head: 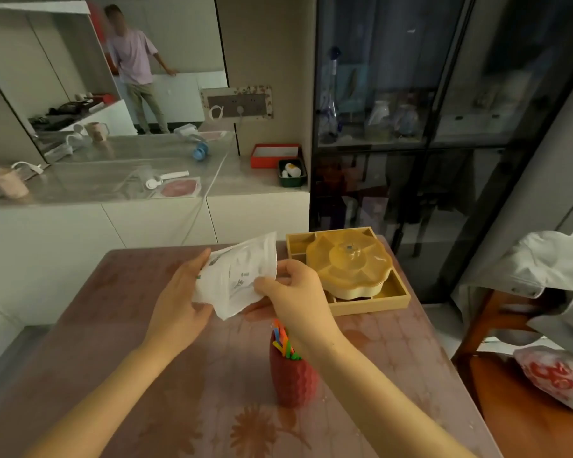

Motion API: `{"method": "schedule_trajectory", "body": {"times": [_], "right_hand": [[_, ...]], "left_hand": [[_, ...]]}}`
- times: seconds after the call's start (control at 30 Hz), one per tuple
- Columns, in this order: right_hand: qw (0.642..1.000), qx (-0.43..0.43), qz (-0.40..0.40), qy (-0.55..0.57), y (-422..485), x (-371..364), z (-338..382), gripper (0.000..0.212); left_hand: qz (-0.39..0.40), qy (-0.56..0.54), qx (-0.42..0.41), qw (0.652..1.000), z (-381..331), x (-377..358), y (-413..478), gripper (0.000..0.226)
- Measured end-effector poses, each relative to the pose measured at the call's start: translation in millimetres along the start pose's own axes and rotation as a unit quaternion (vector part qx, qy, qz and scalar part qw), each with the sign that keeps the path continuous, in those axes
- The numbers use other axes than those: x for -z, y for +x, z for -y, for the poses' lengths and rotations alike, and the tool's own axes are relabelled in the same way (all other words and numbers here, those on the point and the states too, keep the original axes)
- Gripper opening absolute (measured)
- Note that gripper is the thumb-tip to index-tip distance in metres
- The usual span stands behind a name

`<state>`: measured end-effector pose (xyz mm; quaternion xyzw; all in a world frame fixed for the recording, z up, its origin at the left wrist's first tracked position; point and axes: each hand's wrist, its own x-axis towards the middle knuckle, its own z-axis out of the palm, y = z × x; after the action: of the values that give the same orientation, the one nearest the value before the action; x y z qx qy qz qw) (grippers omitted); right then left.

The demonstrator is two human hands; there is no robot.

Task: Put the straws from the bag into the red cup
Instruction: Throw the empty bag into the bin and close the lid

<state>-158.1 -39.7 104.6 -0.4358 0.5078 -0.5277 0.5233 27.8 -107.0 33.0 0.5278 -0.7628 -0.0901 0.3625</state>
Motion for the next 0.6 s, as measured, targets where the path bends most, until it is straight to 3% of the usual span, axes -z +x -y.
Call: {"method": "schedule_trajectory", "body": {"times": [0.17,0.27,0.33,0.47,0.6], "right_hand": [[0.998,0.054,-0.026,-0.001,-15.3,32.3,-12.3,0.023],[0.991,0.106,-0.054,-0.063,-22.3,57.1,-15.5,0.043],[0.989,0.115,-0.050,-0.082,-29.9,67.1,-14.3,0.057],[0.988,0.129,0.006,-0.079,-64.1,72.8,-15.6,0.076],[0.985,0.150,0.012,-0.090,-116.1,70.7,-24.1,0.057]], "left_hand": [[-0.007,0.029,-0.007,1.000,-25.2,10.6,-9.4,0.056],[0.028,0.037,0.011,0.999,-43.6,33.0,-12.0,0.035],[0.128,-0.004,0.033,0.991,-52.9,52.2,-13.3,0.032],[0.347,-0.053,0.032,0.936,-73.0,81.6,-22.1,0.031],[0.486,-0.076,0.015,0.871,-84.7,81.5,-44.1,0.026]]}}
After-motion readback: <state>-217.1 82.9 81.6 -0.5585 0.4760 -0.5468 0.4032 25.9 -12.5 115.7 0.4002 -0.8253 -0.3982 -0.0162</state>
